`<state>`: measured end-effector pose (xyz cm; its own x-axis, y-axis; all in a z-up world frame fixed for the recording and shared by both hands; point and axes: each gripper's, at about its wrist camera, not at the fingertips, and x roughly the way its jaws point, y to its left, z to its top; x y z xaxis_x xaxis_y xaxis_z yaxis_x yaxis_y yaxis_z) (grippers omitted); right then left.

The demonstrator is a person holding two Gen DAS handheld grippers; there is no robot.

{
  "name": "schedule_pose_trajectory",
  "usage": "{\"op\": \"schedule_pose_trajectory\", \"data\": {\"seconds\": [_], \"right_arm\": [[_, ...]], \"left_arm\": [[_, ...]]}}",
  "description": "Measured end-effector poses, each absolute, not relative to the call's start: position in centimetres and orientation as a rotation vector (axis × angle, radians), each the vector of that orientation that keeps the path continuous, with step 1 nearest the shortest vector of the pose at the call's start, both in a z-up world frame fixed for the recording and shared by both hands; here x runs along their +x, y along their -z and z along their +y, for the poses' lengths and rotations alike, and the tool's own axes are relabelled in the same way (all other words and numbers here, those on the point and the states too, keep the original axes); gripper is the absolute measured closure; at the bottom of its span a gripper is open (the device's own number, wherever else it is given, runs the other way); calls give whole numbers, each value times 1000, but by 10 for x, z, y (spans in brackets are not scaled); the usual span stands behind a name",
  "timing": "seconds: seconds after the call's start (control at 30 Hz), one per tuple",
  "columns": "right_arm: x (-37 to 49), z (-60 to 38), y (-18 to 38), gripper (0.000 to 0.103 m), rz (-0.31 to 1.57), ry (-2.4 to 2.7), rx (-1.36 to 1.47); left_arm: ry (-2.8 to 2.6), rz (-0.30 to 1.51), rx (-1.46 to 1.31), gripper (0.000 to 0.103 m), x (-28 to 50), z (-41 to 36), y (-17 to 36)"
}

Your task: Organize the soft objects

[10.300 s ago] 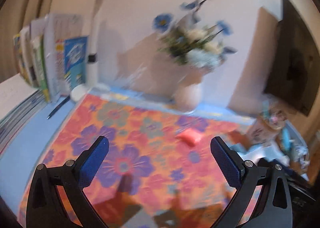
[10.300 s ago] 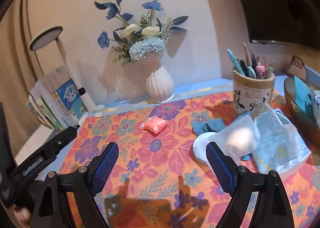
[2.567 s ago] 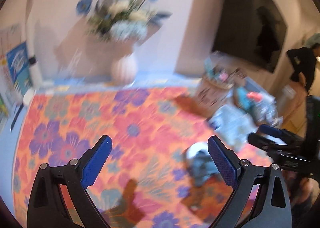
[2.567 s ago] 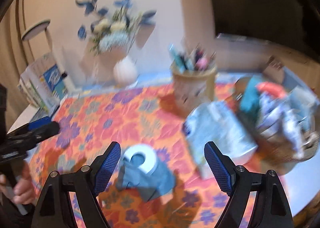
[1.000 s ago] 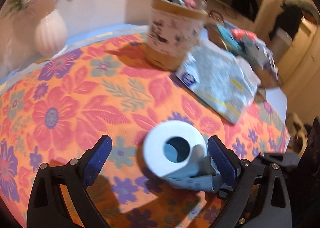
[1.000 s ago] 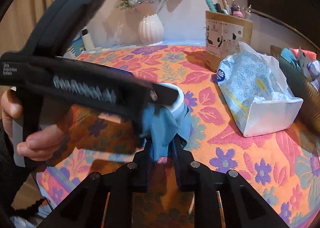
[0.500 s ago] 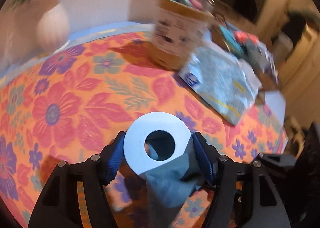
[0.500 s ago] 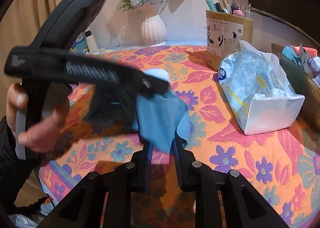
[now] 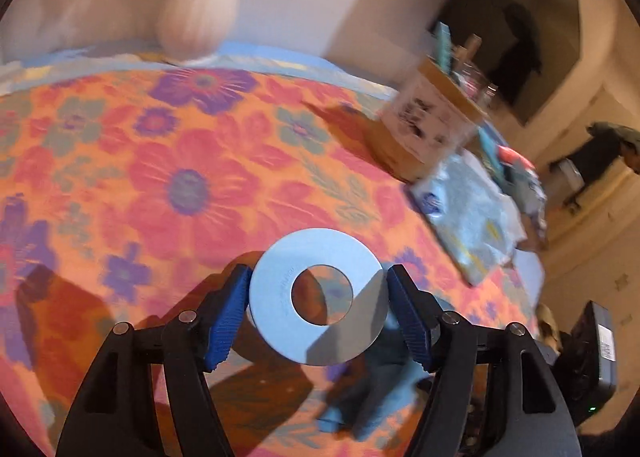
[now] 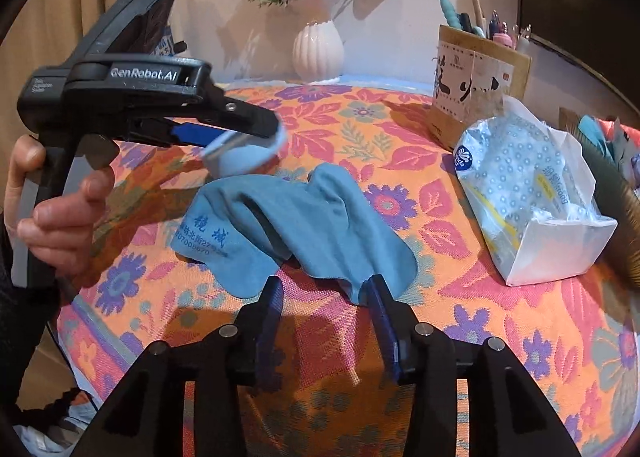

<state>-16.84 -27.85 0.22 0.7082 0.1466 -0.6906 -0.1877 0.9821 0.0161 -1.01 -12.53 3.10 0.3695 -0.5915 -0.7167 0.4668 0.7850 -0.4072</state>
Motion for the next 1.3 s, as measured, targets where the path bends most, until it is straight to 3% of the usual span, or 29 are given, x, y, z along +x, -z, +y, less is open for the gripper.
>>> {"op": "schedule_pose_trajectory", "data": {"seconds": [0.17, 0.23, 0.3, 0.53, 0.57, 0.6, 0.63, 0.67, 0.7, 0.8, 1.0, 1.3], "right_arm": [[-168, -279, -7, 55, 785, -187, -19], [-166, -281, -15, 40, 804, -214, 47], [-164, -283, -26, 2, 773, -214, 108], [-123, -257, -20, 0, 843, -106, 11], [-117, -257, -16, 6, 862, -91, 10], [-110, -257, -11, 20, 887, -88, 35], [-107, -257, -9, 23, 895, -77, 45], [-107, -256, -12, 38, 871, -63, 32], [-107, -254, -13, 65, 869, -74, 18], [-108, -249, -17, 92, 855, -76, -22], [-121, -266, -53, 93, 739, -67, 22], [-154, -384, -158, 93, 469, 170, 138]], "left_arm": [[605, 958, -69, 35, -14, -115, -33], [546, 940, -20, 35, -17, -111, -31], [497, 929, 0, 36, -16, -102, -26], [443, 877, -69, 36, -16, -79, -22], [438, 879, -63, 38, -17, -80, -21], [434, 883, -55, 38, -18, -81, -21], [427, 883, -44, 38, -19, -83, -21], [419, 879, -33, 38, -18, -86, -20], [413, 875, -21, 39, -19, -88, -20], [401, 862, 16, 39, -21, -93, -21], [411, 841, 75, 40, -27, -107, -32], [740, 717, 8, 40, -46, -194, -128]]}}
